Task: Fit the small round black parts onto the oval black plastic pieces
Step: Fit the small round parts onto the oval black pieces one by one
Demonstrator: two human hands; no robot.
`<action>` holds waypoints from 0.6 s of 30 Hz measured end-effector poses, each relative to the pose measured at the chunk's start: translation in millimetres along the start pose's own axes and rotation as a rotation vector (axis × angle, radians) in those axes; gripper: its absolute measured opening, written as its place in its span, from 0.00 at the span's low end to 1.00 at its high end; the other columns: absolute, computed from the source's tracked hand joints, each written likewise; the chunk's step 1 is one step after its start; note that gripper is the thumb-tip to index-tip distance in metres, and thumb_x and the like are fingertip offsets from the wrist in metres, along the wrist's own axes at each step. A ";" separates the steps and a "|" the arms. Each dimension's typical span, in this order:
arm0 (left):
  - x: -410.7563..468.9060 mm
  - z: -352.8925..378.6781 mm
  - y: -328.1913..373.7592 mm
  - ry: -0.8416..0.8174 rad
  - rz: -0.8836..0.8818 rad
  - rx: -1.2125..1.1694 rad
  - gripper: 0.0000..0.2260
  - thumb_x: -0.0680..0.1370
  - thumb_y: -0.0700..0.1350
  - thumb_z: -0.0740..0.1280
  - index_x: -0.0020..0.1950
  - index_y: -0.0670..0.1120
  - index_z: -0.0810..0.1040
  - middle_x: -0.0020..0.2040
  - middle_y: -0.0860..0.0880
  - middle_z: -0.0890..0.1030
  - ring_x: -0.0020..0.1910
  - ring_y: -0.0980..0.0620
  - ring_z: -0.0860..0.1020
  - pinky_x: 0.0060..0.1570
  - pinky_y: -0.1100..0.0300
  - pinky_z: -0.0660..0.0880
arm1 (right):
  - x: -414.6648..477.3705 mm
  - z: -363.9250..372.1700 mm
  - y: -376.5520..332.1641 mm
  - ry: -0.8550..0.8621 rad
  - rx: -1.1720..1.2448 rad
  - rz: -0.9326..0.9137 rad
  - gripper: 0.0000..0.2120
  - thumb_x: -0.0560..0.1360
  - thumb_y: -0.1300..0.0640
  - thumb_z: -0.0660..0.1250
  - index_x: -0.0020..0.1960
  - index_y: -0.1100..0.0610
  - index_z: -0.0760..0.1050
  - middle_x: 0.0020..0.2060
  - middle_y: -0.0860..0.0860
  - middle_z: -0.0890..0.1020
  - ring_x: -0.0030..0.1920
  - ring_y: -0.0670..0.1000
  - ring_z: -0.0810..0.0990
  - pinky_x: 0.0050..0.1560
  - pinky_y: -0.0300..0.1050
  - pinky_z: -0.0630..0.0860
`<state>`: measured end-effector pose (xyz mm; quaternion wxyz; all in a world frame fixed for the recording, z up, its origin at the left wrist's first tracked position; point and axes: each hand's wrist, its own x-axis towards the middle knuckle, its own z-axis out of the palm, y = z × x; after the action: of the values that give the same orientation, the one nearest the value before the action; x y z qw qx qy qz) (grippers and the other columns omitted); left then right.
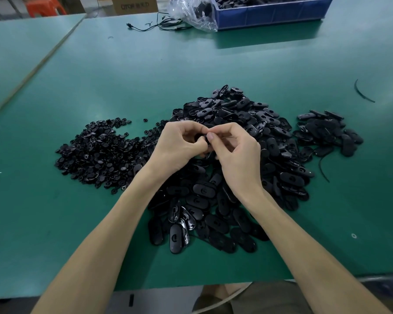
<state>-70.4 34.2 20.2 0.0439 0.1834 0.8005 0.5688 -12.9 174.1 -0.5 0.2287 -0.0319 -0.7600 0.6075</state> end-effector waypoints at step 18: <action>3.8 -14.0 -6.8 -0.144 -0.095 -0.260 0.10 0.79 0.33 0.72 0.59 0.37 0.84 0.47 0.38 0.87 0.46 0.42 0.86 0.51 0.56 0.83 | 1.2 -0.7 0.7 0.045 0.013 0.035 0.01 0.81 0.61 0.71 0.53 0.58 0.82 0.41 0.49 0.86 0.40 0.46 0.85 0.43 0.37 0.79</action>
<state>-79.5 21.0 19.3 0.1515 0.1784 0.7227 0.6504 -13.9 175.4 -0.7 0.2354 -0.0576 -0.7501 0.6154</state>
